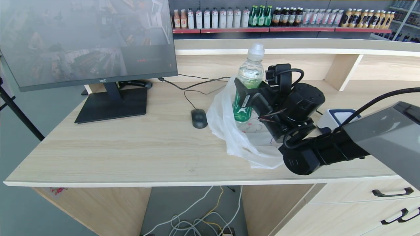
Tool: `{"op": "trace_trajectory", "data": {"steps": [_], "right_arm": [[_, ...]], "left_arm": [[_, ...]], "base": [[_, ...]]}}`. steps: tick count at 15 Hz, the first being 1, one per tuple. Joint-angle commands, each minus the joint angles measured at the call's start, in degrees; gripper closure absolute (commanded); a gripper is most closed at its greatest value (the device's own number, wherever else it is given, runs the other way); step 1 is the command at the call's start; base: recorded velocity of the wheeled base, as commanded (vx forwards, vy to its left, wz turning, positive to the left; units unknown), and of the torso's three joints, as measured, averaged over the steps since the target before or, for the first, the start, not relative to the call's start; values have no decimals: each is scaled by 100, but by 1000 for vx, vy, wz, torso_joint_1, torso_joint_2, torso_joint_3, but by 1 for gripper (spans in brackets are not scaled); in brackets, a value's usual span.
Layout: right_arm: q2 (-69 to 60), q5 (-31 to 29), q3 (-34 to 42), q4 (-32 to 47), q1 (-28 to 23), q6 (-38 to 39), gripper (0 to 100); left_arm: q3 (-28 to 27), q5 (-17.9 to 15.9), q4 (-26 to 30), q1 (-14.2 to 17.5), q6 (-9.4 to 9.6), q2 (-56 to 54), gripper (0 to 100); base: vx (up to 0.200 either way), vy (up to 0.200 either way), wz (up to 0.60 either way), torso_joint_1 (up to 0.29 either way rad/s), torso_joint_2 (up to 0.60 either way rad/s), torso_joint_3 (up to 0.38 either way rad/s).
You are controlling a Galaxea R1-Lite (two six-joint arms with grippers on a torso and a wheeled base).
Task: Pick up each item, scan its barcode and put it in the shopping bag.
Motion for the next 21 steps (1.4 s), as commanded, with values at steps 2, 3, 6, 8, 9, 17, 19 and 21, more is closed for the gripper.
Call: {"op": "trace_trajectory", "data": {"steps": [2, 3, 6, 8, 9, 17, 19, 21], "right_arm": [[305, -10, -176, -28, 16, -26, 100], [375, -10, -264, -37, 33, -34, 100], [568, -19, -439, -63, 95, -43, 100], [630, -19, -448, -89, 95, -43, 100], [656, -19, -475, -107, 86, -34, 100], [656, 16, -448, -221, 59, -43, 100], [639, 113, -466, -274, 16, -34, 0], [595, 113, -396, -291, -2, -34, 0]], "left_arm": [[0, 0, 0, 2, 2, -2, 0], [0, 0, 0, 2, 2, -2, 0], [0, 0, 0, 2, 2, -2, 0], [0, 0, 0, 2, 2, -2, 0], [0, 0, 0, 2, 2, -2, 0], [0, 0, 0, 2, 2, -2, 0], [0, 0, 0, 2, 2, -2, 0], [0, 0, 0, 2, 2, -2, 0]], "base": [[0, 0, 0, 0, 0, 0], [0, 0, 0, 0, 0, 0], [0, 0, 0, 0, 0, 0], [0, 0, 0, 0, 0, 0], [0, 0, 0, 0, 0, 0], [0, 0, 0, 0, 0, 0], [0, 0, 0, 0, 0, 0], [0, 0, 0, 0, 0, 0]]}}
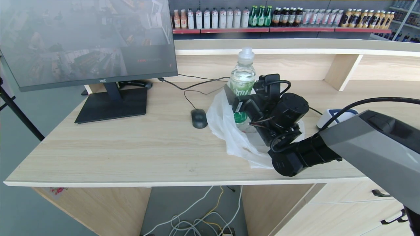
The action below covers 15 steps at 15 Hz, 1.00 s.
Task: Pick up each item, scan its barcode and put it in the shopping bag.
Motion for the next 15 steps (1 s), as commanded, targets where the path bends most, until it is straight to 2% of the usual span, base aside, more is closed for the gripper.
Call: {"op": "trace_trajectory", "data": {"steps": [1, 11, 15], "right_arm": [[-53, -3, 26, 2, 0, -12, 0], [-360, -21, 387, -121, 18, -12, 0], [-633, -21, 765, -165, 27, -21, 0]], "left_arm": [[0, 0, 0, 2, 4, -2, 0], [0, 0, 0, 2, 4, -2, 0], [0, 0, 0, 2, 4, -2, 0]], "base": [[0, 0, 0, 0, 0, 0], [0, 0, 0, 0, 0, 0], [0, 0, 0, 0, 0, 0]]}}
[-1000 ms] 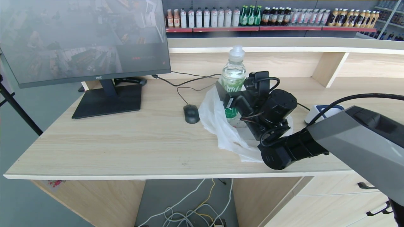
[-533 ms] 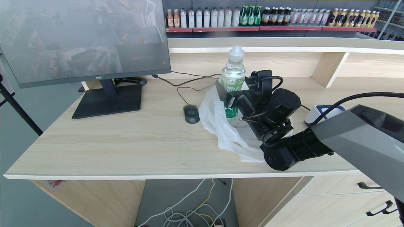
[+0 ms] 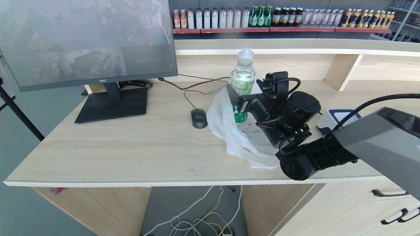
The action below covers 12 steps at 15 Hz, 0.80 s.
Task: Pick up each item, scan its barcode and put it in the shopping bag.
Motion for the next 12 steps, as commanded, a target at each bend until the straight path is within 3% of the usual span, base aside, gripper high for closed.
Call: {"op": "trace_trajectory", "data": {"steps": [1, 12], "right_arm": [[-316, 1, 277, -20, 28, -8, 0], [-2548, 27, 3187, -354, 389, -360, 0]], "left_arm": [[0, 0, 0, 2, 0, -2, 0], [0, 0, 0, 2, 0, -2, 0]], "base": [[0, 0, 0, 0, 0, 0], [0, 0, 0, 0, 0, 0]]}}
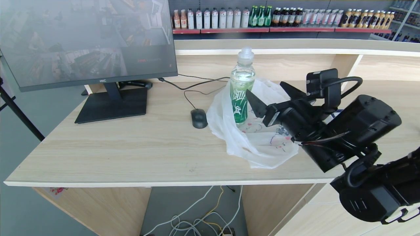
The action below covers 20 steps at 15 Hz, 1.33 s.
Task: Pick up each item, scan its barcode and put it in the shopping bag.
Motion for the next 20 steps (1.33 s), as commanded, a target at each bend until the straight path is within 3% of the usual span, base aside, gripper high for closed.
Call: {"op": "trace_trajectory", "data": {"steps": [1, 3, 7, 15, 20], "right_arm": [[-816, -4, 830, -10, 230, -146, 0], [-1361, 5, 1243, 34, 239, -269, 0], [-1423, 31, 945, 588, 204, -287, 0], [-1792, 13, 1990, 8, 310, -216, 0], [-1792, 13, 2105, -71, 327, -111, 0]], "left_arm": [[0, 0, 0, 2, 0, -2, 0], [0, 0, 0, 2, 0, -2, 0], [0, 0, 0, 2, 0, -2, 0], [0, 0, 0, -7, 26, -2, 0], [0, 0, 0, 2, -9, -2, 0]], "base": [[0, 0, 0, 0, 0, 0], [0, 0, 0, 0, 0, 0], [0, 0, 0, 0, 0, 0], [0, 0, 0, 0, 0, 0], [-40, 0, 0, 0, 0, 0]]}}
